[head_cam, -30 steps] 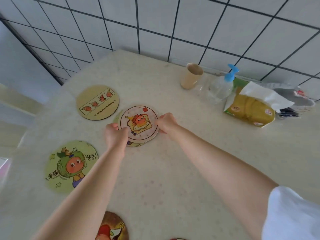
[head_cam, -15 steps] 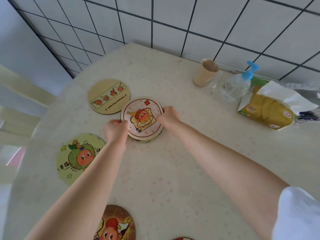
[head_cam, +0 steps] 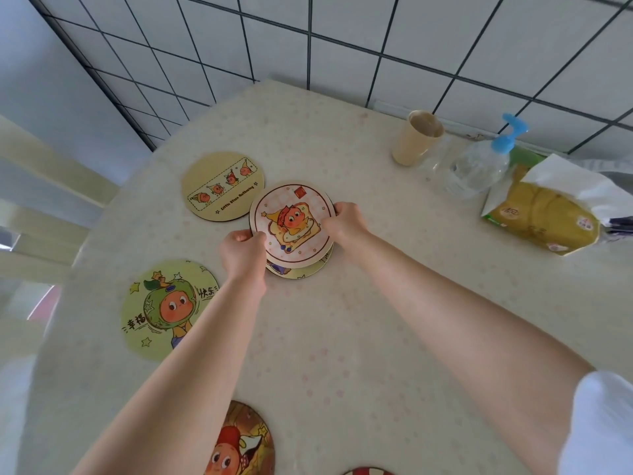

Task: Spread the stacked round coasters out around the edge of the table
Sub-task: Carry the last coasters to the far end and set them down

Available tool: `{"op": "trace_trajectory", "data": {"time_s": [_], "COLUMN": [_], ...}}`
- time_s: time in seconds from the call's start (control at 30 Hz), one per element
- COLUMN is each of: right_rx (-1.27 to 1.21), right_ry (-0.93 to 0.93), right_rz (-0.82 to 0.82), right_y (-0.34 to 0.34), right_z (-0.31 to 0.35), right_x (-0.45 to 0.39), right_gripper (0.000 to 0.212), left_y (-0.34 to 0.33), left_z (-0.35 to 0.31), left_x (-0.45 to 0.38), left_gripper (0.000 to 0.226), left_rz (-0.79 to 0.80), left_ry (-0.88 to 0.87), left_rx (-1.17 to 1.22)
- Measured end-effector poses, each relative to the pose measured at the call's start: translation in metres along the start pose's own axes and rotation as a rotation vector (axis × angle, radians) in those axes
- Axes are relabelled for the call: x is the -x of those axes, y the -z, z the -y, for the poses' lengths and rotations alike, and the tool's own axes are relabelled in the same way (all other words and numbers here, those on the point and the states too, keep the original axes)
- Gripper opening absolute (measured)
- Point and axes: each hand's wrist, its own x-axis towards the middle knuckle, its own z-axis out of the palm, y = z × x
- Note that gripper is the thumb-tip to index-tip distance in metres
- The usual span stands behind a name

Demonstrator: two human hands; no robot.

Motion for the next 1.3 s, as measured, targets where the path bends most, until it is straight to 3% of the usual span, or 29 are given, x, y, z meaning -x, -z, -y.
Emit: {"op": "trace_trajectory", "data": {"time_s": [0.13, 0.47, 0.7, 0.77, 0.83, 1.03, 1.3], "right_rx": [-0.065, -0.159, -0.273, -0.283, -0.307, -0.357, -0.361], "right_ry": [-0.004, 0.016, -0.076, -0.102, -0.113, -0.154, -0.200], "right_rz": [-0.010, -0.051, -0.101, -0.113, -0.130, -0.179, -0.262], "right_y": [0.003, 0.059, 0.133, 0.161, 0.192, 0.277, 0.381], "right_z": [-0.005, -0.074, -0.180, -0.215, -0.254, -0.358, -0.460], "right_x": [0.005, 0.058, 0.129, 0.154, 0.180, 0.252, 0.324], "right_gripper": [0.019, 0.020, 0.008, 0.026, 0.031, 0.025, 0.012], "left_y": [0.000, -0.011, -0.033, -0.042, -0.053, -0.091, -0.141], "left_z": [0.003, 0.045, 0.112, 0.137, 0.165, 0.242, 0.315], "left_x": [0.007, 0.079, 0.181, 0.218, 0.260, 0.370, 0.492], "left_gripper": [0.009, 0.011, 0.020, 0.021, 0.019, 0.011, 0.015], "left_rz": [0.014, 0.133, 0.237, 0.256, 0.283, 0.337, 0.459], "left_ry": [-0.025, -0.053, -0.066, -0.070, -0.065, -0.070, -0.013], "left_rx": [0.006, -0.048, -0.144, -0.172, -0.182, -0.182, -0.237]}}
